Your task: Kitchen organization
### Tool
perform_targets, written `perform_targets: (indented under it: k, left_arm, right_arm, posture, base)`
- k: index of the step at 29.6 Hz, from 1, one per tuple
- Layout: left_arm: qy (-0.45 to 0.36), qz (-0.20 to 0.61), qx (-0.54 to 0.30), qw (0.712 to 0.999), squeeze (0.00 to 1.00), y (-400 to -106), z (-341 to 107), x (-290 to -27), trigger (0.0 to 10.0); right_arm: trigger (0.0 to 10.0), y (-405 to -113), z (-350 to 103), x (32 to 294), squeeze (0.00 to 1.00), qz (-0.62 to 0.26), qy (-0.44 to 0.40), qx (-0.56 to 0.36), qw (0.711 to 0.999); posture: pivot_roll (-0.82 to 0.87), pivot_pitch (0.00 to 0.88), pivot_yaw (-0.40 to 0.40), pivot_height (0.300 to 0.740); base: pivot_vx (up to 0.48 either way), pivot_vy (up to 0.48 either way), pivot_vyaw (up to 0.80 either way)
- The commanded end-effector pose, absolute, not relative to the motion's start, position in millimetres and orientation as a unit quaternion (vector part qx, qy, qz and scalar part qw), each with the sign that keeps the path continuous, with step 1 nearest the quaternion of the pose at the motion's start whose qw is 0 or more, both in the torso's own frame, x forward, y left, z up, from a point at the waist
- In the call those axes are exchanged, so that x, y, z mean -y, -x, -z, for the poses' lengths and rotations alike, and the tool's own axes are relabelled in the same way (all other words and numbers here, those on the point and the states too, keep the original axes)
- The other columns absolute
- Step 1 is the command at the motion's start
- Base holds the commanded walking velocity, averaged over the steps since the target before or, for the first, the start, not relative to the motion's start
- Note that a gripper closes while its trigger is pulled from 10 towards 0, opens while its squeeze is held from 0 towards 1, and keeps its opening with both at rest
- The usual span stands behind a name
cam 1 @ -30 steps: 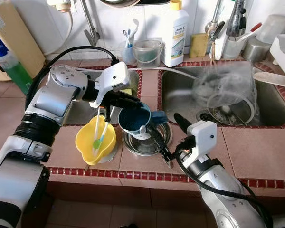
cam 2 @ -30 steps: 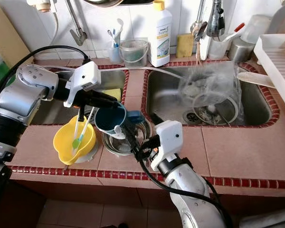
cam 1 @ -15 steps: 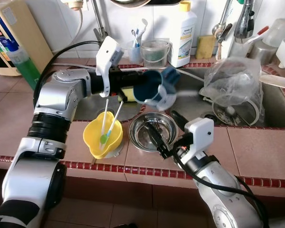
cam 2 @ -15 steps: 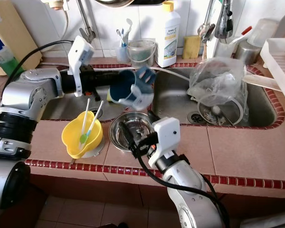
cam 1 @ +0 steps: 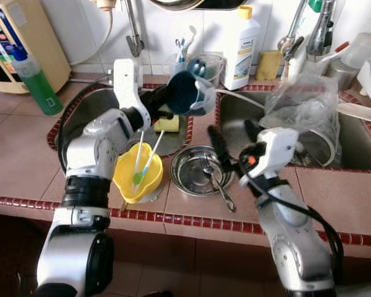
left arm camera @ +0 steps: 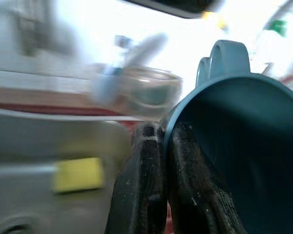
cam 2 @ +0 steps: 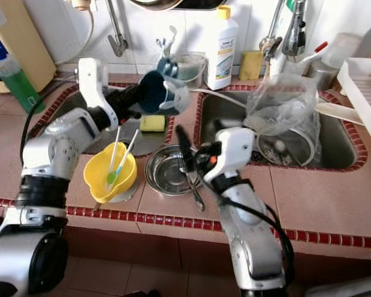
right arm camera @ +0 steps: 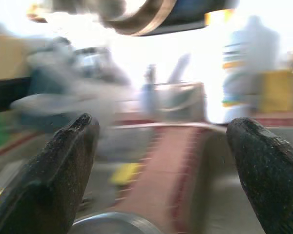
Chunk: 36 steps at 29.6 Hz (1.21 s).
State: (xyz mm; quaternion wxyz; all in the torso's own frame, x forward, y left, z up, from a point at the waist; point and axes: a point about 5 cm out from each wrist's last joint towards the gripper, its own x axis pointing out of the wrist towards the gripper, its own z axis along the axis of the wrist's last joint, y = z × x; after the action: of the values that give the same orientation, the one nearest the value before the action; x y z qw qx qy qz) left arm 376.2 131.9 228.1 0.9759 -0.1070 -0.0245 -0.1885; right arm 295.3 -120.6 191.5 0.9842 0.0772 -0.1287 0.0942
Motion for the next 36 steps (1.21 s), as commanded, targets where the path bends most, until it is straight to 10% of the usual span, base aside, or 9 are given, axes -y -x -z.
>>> perform_targets:
  k: [1,7,36]
  left_arm:
    - [0.077,0.149,0.063,0.984,0.0,-372,-236,-139,10.0]
    - [0.039,0.037,0.104,0.993,0.0,-355,-223,-156,10.0]
    - [0.031,0.023,0.127,0.991,0.0,-324,-206,-158,10.0]
  right_arm:
    - [10.0,-298,-193,126,0.0,-0.065,-0.073,0.135,0.986]
    - [10.0,-303,-188,129,0.0,-0.053,-0.06,0.122,0.989]
    - [10.0,-310,-188,127,0.0,-0.092,-0.028,0.157,0.983]
  posture:
    - [-0.06,0.048,0.052,0.74]
    - [-0.04,0.047,0.032,0.74]
    - [-0.01,0.0,-0.007,0.74]
  base:
    - [0.0,0.0,0.0]
    - [0.0,0.0,0.0]
    - [0.0,0.0,0.0]
